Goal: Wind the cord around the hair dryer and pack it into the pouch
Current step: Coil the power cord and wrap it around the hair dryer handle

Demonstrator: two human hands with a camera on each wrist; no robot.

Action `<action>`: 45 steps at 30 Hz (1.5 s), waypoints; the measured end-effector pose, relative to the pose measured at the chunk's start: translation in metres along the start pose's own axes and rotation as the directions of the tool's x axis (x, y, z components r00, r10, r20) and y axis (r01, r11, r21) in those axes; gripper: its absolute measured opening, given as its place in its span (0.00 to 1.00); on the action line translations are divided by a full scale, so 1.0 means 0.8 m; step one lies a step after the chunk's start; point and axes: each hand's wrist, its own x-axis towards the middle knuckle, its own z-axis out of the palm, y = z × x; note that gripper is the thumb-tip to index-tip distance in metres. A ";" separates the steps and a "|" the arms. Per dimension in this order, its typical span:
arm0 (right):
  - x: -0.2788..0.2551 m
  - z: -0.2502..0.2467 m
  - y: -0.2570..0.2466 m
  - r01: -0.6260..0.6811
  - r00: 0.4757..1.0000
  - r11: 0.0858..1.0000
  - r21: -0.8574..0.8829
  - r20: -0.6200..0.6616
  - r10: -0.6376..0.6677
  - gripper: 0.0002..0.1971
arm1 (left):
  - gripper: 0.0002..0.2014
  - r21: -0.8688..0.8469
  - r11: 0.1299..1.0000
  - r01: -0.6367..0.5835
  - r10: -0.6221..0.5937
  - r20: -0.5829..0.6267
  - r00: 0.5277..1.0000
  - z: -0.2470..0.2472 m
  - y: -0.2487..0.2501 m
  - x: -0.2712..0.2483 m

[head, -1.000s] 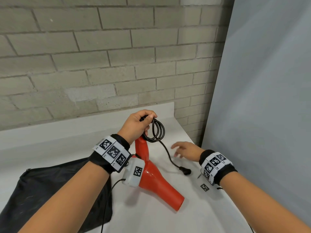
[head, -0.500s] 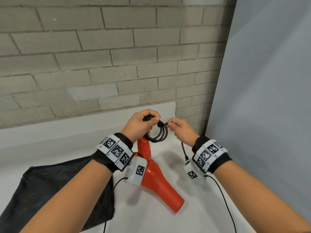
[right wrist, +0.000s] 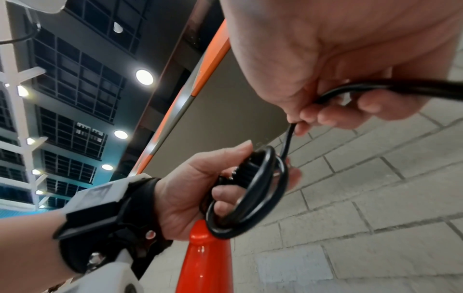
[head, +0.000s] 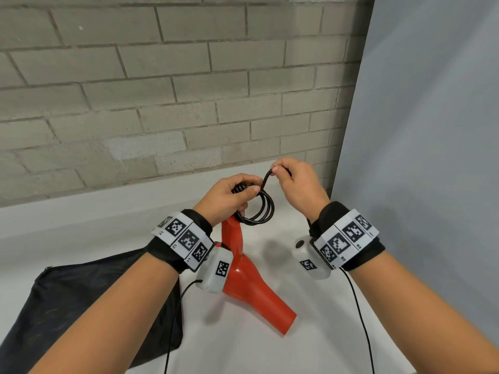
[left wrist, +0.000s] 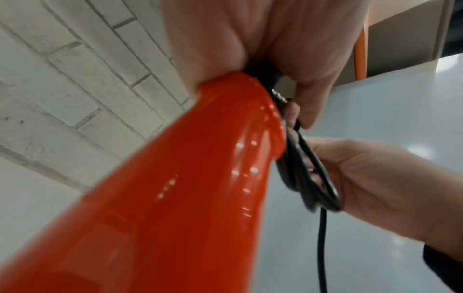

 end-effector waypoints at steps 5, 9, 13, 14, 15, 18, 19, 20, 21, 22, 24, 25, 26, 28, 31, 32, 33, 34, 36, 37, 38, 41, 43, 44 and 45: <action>-0.002 0.000 -0.011 0.056 0.998 0.996 0.067 -0.015 -0.055 0.10 | 0.11 0.033 0.999 -0.001 -0.002 0.098 0.995 -0.006 0.004 0.000; -0.010 0.014 -0.002 -0.007 0.998 0.960 0.279 0.054 -0.008 0.08 | 0.08 -0.045 0.999 0.024 -0.024 0.007 1.000 -0.004 0.003 0.000; -0.019 0.025 0.007 -0.188 0.949 0.842 0.507 0.316 0.022 0.12 | 0.10 -0.135 0.991 0.014 -0.024 -0.070 0.997 -0.006 0.000 0.001; -0.020 0.025 0.007 -0.226 0.931 0.815 0.534 0.365 0.018 0.12 | 0.10 -0.150 0.988 0.018 -0.029 -0.076 0.997 -0.008 0.000 0.001; -0.020 0.024 0.008 -0.252 0.916 0.795 0.552 0.401 0.012 0.12 | 0.11 -0.170 0.985 0.024 -0.037 -0.074 0.997 -0.010 0.000 0.000; -0.017 0.018 0.012 -0.301 0.874 0.725 0.619 0.483 -0.049 0.13 | 0.12 -0.268 0.962 0.054 -0.067 -0.041 0.997 -0.017 0.000 -0.004; -0.016 0.017 0.012 -0.312 0.864 0.708 0.633 0.499 -0.066 0.13 | 0.11 -0.299 0.952 0.068 -0.081 -0.029 0.996 -0.019 0.000 -0.004; -0.016 0.016 0.012 -0.315 0.862 0.696 0.645 0.502 -0.075 0.13 | 0.11 -0.324 0.942 0.080 -0.090 -0.015 0.996 -0.020 0.000 -0.005; -0.015 0.017 0.012 -0.314 0.866 0.688 0.655 0.494 -0.075 0.13 | 0.10 -0.342 0.935 0.090 -0.095 0.001 0.995 -0.022 0.000 -0.006; -0.013 0.018 0.013 -0.314 0.872 0.678 0.665 0.484 -0.071 0.13 | 0.10 -0.353 0.931 0.099 -0.098 0.018 0.995 -0.022 0.001 -0.007; -0.010 0.020 0.012 -0.321 0.879 0.661 0.678 0.472 -0.058 0.13 | 0.11 -0.349 0.931 0.109 -0.096 0.054 0.994 -0.021 0.003 -0.009; -0.008 0.020 0.012 -0.320 0.882 0.660 0.680 0.468 -0.053 0.13 | 0.11 -0.342 0.933 0.109 -0.092 0.064 0.994 -0.021 0.004 -0.009; -0.007 0.022 0.012 -0.318 0.886 0.661 0.679 0.461 -0.047 0.13 | 0.11 -0.337 0.935 0.108 -0.091 0.065 0.994 -0.020 0.004 -0.010; -0.007 0.024 0.013 -0.298 0.900 0.679 0.671 0.435 -0.035 0.13 | 0.10 -0.338 0.935 0.103 -0.096 0.038 0.995 -0.018 0.004 -0.008; -0.009 0.027 0.019 -0.252 0.917 0.741 0.622 0.397 -0.022 0.12 | 0.08 -0.349 0.932 0.098 -0.112 -0.021 0.993 -0.016 0.004 -0.007; -0.010 0.027 0.023 -0.247 0.918 0.765 0.594 0.397 -0.012 0.11 | 0.07 -0.350 0.932 0.094 -0.113 -0.034 0.993 -0.015 0.004 -0.007; -0.011 0.026 0.030 -0.246 0.916 0.794 0.556 0.402 0.002 0.11 | 0.07 -0.351 0.932 0.087 -0.109 -0.043 0.993 -0.014 0.003 -0.007; -0.012 0.025 0.038 -0.244 0.909 0.831 0.500 0.416 0.017 0.11 | 0.07 -0.352 0.933 0.079 -0.103 -0.052 0.993 -0.014 0.002 -0.007; -0.017 0.023 0.058 -0.237 0.879 0.911 0.336 0.474 0.053 0.12 | 0.07 -0.355 0.933 0.058 -0.092 -0.078 0.993 -0.015 0.000 -0.008; -0.021 0.022 0.069 -0.242 0.858 0.937 0.253 0.507 0.085 0.13 | 0.07 -0.359 0.932 0.050 -0.089 -0.095 0.991 -0.016 -0.001 -0.008; -0.025 0.022 0.080 -0.258 0.841 0.950 0.176 0.525 0.131 0.14 | 0.07 -0.363 0.931 0.043 -0.088 -0.109 0.990 -0.018 -0.002 -0.008; -0.038 0.023 0.108 -0.266 0.822 0.964 -0.027 0.516 0.241 0.10 | 0.07 -0.356 0.934 0.036 -0.088 -0.130 0.988 -0.021 -0.003 -0.008; -0.040 0.022 0.119 -0.219 0.840 0.967 -0.131 0.479 0.255 0.08 | 0.07 -0.351 0.936 0.037 -0.091 -0.140 0.986 -0.020 -0.003 -0.007; -0.040 0.022 0.121 -0.211 0.853 0.963 -0.166 0.451 0.265 0.07 | 0.07 -0.349 0.936 0.037 -0.094 -0.146 0.985 -0.018 -0.003 -0.006; -0.039 0.021 0.120 -0.213 0.867 0.958 -0.192 0.414 0.276 0.07 | 0.06 -0.348 0.937 0.037 -0.095 -0.150 0.984 -0.017 -0.003 -0.006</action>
